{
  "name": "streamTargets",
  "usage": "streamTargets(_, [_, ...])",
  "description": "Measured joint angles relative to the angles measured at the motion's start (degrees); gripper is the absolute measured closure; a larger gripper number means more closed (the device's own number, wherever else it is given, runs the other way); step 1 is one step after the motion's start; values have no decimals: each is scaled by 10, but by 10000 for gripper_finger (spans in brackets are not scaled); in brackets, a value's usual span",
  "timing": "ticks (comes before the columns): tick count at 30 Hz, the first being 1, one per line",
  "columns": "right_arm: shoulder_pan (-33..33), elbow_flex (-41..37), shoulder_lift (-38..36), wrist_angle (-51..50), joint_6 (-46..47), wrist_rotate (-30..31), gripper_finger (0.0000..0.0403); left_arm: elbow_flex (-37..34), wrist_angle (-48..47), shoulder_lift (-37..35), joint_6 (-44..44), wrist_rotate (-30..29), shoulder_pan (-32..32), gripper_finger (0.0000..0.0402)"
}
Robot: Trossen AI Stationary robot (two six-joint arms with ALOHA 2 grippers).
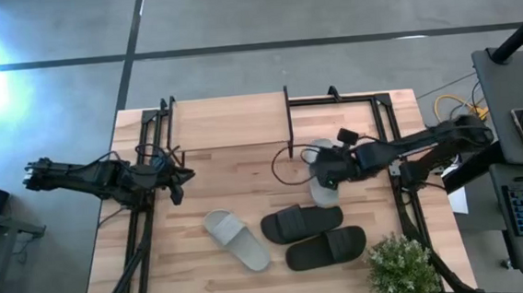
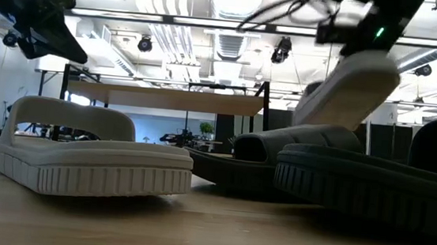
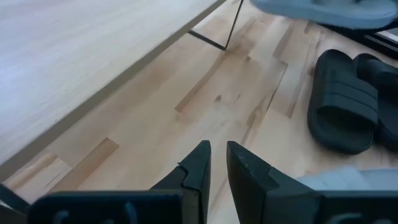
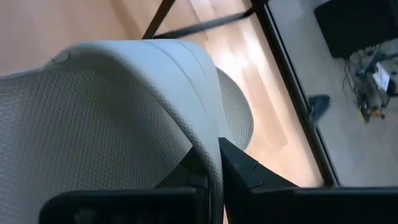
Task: Pick and place slides into the shelf
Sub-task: Put the top gray slides on the shelf
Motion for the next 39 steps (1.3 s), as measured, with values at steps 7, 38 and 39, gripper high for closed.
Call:
streamTargets(7, [88,149,41,-24,26,71,390,0,-1,0,6,0,0,364])
streamTargets(38, [-196,734,536,204,-358,17,390,24,-66,-150,44,24,-1,364])
streamTargets(39, [-199,734,537,217,-355,15,390,24,-64,-149,45,23,-1,364])
